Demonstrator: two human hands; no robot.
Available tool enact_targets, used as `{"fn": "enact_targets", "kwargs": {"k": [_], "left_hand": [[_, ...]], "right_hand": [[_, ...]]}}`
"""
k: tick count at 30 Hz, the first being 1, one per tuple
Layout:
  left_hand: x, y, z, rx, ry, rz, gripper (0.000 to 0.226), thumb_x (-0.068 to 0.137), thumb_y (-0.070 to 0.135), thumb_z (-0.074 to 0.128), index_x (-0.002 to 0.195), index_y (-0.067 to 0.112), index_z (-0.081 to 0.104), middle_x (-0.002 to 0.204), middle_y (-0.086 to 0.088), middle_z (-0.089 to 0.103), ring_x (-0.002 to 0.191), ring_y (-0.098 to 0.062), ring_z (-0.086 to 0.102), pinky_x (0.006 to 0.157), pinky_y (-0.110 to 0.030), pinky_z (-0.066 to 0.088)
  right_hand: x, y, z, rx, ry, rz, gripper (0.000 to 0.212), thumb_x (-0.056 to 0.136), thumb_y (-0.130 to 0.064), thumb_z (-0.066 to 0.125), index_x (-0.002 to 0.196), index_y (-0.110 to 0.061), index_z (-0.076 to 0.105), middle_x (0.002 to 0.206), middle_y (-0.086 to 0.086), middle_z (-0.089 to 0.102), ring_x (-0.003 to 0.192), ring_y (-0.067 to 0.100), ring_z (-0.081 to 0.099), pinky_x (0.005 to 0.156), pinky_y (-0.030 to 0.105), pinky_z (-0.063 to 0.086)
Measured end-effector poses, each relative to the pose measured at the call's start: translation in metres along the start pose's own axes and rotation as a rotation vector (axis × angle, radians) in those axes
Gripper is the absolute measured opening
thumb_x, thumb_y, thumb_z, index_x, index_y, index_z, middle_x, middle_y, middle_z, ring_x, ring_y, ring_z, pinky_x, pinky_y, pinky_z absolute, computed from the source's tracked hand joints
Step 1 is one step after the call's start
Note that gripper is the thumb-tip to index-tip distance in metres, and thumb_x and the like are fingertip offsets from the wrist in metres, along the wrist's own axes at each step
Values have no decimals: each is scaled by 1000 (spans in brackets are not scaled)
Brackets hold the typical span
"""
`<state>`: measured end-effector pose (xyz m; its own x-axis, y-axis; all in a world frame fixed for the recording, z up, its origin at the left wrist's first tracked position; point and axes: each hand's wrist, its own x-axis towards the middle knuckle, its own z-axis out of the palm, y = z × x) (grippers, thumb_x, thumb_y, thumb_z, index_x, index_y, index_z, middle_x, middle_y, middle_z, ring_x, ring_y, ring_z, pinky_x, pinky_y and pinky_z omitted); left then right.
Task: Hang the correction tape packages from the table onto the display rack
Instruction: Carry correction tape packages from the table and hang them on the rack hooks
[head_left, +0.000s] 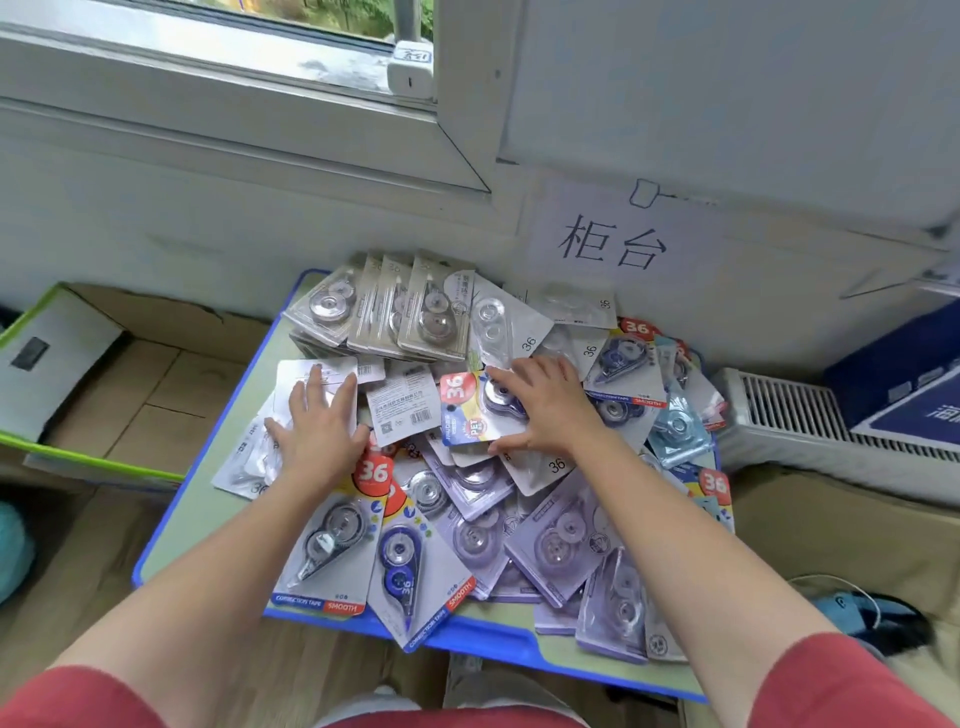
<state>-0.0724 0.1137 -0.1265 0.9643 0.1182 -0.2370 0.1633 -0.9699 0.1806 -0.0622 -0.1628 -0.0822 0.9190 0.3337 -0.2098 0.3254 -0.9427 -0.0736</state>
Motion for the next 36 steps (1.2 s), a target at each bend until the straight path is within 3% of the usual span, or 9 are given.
{"fn": "enact_targets", "kwargs": {"k": [15,24,30,36], "left_hand": [[-47,-21,-29,21,172,135,61,93,44,48,146,34,22,158,-2,-1,143,-24,4,109,-61,17],[-134,-44,-23,33,195,264,62,93,47,46,148,33,20,158,-2,1,143,-22,5,109,-58,16],[-213,-60,1,81,155,280,64,95,46,43,150,33,13,158,-2,-4,143,-23,2,109,-57,18],[-311,-80,35,62,163,289,65,93,43,49,149,33,18,158,-3,0,141,-23,5,109,-58,18]], "right_hand": [[-60,-54,-8,-55,177,209,94,68,-79,54,146,-34,27,139,7,38,128,26,31,107,39,20],[-162,-114,29,45,210,373,100,69,-78,54,149,-29,21,140,10,37,128,27,32,107,40,21],[-237,-142,55,93,240,437,96,69,-74,59,147,-30,24,139,8,37,129,27,31,108,40,22],[-337,-187,92,118,254,463,99,67,-74,62,147,-29,26,137,8,39,126,28,34,106,38,22]]}}
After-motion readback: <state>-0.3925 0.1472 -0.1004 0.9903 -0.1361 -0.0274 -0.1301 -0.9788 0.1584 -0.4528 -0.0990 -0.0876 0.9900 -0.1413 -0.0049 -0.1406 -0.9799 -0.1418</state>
